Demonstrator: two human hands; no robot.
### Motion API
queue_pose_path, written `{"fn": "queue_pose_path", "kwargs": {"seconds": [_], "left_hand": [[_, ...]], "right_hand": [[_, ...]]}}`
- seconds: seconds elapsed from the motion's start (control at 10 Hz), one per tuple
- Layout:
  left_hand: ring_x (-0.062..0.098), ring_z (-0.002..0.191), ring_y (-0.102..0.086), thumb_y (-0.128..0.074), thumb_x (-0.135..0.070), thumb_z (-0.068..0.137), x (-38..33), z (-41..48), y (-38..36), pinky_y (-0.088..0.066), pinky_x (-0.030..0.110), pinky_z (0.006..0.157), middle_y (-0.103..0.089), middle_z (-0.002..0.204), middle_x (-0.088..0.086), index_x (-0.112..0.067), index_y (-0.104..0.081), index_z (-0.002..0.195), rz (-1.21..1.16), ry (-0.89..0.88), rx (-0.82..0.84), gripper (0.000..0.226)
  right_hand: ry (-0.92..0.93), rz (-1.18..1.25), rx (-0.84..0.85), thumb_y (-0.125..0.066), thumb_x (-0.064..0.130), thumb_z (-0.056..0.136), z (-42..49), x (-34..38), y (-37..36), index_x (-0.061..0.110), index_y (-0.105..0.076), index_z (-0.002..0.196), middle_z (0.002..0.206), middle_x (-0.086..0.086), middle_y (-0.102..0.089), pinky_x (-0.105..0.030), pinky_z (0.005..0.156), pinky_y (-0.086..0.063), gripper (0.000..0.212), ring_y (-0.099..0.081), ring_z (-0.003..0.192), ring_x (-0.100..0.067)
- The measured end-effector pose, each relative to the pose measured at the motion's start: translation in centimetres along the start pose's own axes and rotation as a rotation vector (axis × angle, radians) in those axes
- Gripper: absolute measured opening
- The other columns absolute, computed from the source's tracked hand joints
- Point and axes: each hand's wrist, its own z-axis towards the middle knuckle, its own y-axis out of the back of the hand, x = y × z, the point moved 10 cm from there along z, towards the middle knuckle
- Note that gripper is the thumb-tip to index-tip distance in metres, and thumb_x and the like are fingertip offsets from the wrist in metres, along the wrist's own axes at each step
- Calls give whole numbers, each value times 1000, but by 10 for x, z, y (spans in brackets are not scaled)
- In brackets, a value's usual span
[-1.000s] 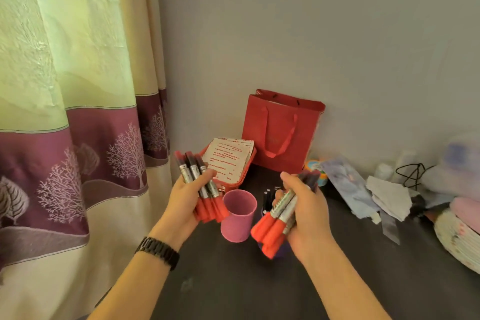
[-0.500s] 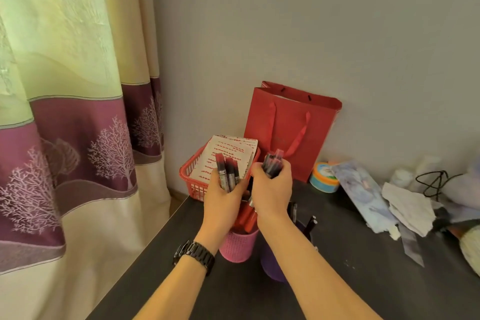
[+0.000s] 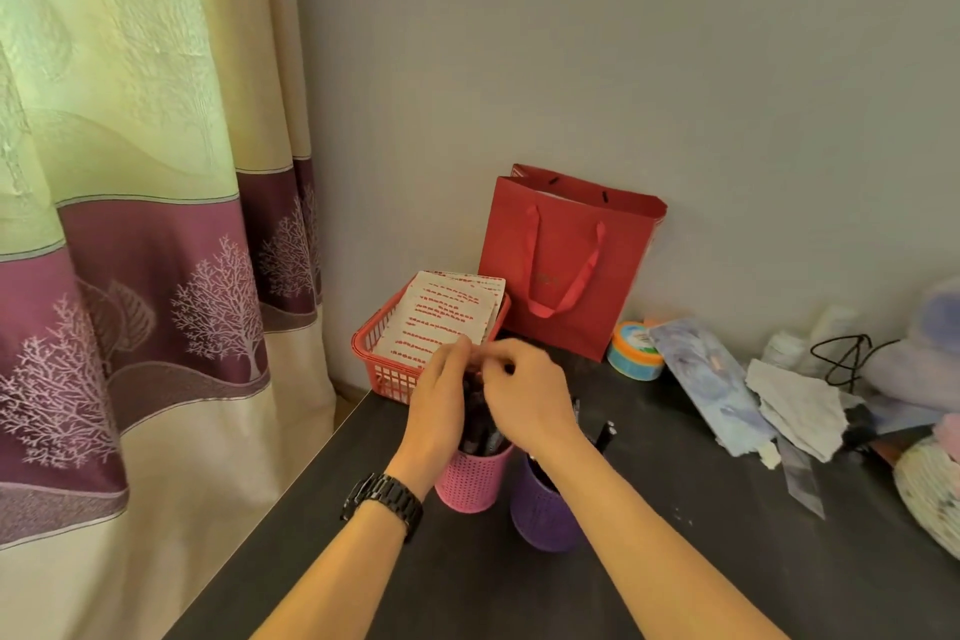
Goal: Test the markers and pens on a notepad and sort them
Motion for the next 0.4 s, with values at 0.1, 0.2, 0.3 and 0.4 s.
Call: {"fn": "queue_pose_path", "kwargs": {"seconds": [0.1,0.2,0.3,0.4], "left_hand": [[0,97,-66,-33,-56,101,11,-3,-1,-46,22,79,-70,107,-14,-37,-65,113,67,81,60,38],[3,98,-68,-25,-57,102,21,-20,22,-45,21,83,-73,107,-15,-33,-64,115,22,110,21,47],[10,121,-53,-21,-43,107,42,-48,62,-35,31,104,-58,135,-8,-35,-55,122,499,64,-79,37],[13,133,-45,-29,-45,105,61,-70,76,-34,36,113,-48,149,-5,-34,-45,140,911,99,-50,40]], "right_hand": [[91,-276,178,-51,19,103,-11,1,-11,28,-66,128,133,8,-63,-19,95,-42,31,-59,118,-9],[155,-279,175,-49,24,105,-25,6,7,31,-61,134,138,10,-61,-11,94,-38,32,-56,121,-4],[157,-234,94,-51,22,104,-43,0,38,32,-63,131,134,13,-63,-5,89,-35,31,-55,114,3],[162,-202,30,-54,22,103,-63,-5,66,34,-65,126,130,17,-65,-7,91,-39,29,-55,110,6]]}}
